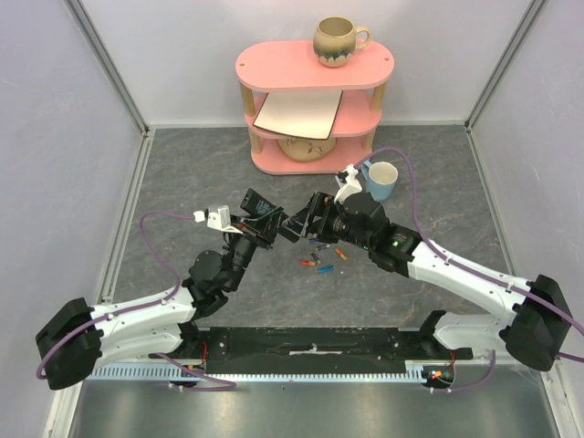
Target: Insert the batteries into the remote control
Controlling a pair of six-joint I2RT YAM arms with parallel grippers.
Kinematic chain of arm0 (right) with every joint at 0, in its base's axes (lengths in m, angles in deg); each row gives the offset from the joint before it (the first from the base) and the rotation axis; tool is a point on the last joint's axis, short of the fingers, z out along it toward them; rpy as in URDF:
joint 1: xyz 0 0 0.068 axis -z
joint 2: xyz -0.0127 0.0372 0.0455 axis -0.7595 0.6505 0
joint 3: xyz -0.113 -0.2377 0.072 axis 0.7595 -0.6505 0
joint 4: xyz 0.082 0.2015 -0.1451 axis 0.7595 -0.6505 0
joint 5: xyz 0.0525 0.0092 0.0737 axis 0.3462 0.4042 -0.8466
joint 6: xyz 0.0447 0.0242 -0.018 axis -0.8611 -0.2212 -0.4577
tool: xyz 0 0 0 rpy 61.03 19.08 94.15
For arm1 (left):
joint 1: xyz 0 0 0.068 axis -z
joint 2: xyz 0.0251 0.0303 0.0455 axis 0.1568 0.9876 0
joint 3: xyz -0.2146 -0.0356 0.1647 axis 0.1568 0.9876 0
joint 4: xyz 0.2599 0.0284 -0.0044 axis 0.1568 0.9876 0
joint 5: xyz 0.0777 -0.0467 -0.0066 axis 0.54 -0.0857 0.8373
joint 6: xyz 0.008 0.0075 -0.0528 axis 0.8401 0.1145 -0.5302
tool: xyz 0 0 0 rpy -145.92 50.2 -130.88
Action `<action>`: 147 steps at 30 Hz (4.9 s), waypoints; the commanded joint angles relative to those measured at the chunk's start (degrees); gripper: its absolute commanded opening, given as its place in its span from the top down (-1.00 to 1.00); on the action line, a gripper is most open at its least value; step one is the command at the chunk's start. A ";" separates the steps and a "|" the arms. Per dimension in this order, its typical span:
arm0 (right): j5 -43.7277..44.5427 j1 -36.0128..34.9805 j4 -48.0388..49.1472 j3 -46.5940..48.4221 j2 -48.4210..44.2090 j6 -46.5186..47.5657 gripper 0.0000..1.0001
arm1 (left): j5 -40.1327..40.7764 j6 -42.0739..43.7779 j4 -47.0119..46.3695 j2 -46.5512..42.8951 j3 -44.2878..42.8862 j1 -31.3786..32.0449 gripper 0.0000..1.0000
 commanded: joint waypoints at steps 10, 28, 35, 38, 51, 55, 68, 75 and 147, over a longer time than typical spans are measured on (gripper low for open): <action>2.12 0.28 0.93 0.34 0.80 -2.00 -0.71 | 1.03 2.86 -2.62 -0.86 -1.34 0.35 0.96; 3.96 0.45 -0.30 0.34 2.99 -3.58 -0.60 | 0.06 3.29 -4.47 -0.60 -1.78 1.40 0.96; 3.26 0.45 -2.40 2.01 5.19 -2.71 -0.58 | -1.43 3.38 -5.87 -0.43 -2.22 1.67 0.96; 2.47 0.45 -3.03 2.28 6.42 -2.53 -0.57 | -2.05 3.65 -6.93 -0.43 -2.74 1.76 0.96; 0.62 0.45 -3.64 2.45 9.23 -1.74 -0.51 | -3.19 5.93 -9.65 0.54 -6.09 1.93 0.96; 0.62 0.45 -3.64 1.93 9.15 -1.47 -0.50 | -3.28 6.64 -10.44 1.07 -6.88 1.93 0.96; -0.96 0.45 -3.64 0.52 8.62 -1.30 -0.49 | -1.52 9.10 -11.33 0.19 -7.23 2.02 0.96; -1.22 0.45 -3.73 -0.18 7.92 -1.21 -0.48 | -0.03 9.89 -11.33 -0.25 -6.70 1.93 0.96; 21.89 0.45 -3.82 -16.97 -24.16 25.77 -0.80 | -81.85 -39.86 -21.86 11.17 -5.47 -26.11 0.96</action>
